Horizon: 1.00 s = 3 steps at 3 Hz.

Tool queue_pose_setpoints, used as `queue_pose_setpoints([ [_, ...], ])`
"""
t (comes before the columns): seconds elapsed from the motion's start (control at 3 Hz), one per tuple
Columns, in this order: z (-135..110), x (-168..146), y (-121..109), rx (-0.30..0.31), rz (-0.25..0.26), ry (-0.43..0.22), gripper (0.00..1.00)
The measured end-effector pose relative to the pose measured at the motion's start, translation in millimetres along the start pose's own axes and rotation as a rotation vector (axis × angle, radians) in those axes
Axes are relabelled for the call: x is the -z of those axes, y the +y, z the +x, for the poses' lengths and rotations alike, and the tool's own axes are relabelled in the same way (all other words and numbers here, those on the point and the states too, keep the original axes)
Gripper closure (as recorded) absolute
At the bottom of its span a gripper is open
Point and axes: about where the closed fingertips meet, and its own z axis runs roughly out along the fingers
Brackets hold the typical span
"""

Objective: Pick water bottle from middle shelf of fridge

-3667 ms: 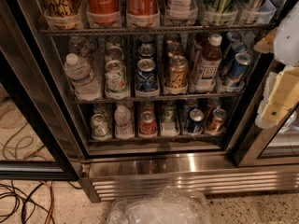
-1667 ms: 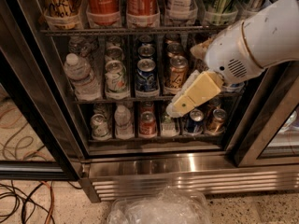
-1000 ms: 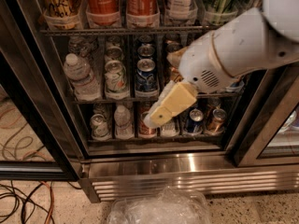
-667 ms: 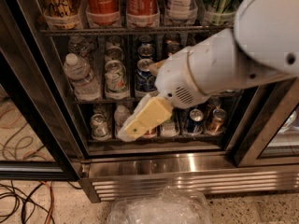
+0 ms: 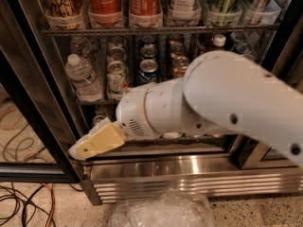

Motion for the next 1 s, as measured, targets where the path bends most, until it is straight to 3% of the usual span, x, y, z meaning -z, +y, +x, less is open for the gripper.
queue_pose_setpoints([
  [0.33, -10, -26, 17, -0.096, 0.015, -0.053, 0.0],
  [0.67, -12, -30, 20, -0.094, 0.015, -0.065, 0.0],
  [1.0, 1, -49, 28, -0.134, 0.032, -0.107, 0.0],
])
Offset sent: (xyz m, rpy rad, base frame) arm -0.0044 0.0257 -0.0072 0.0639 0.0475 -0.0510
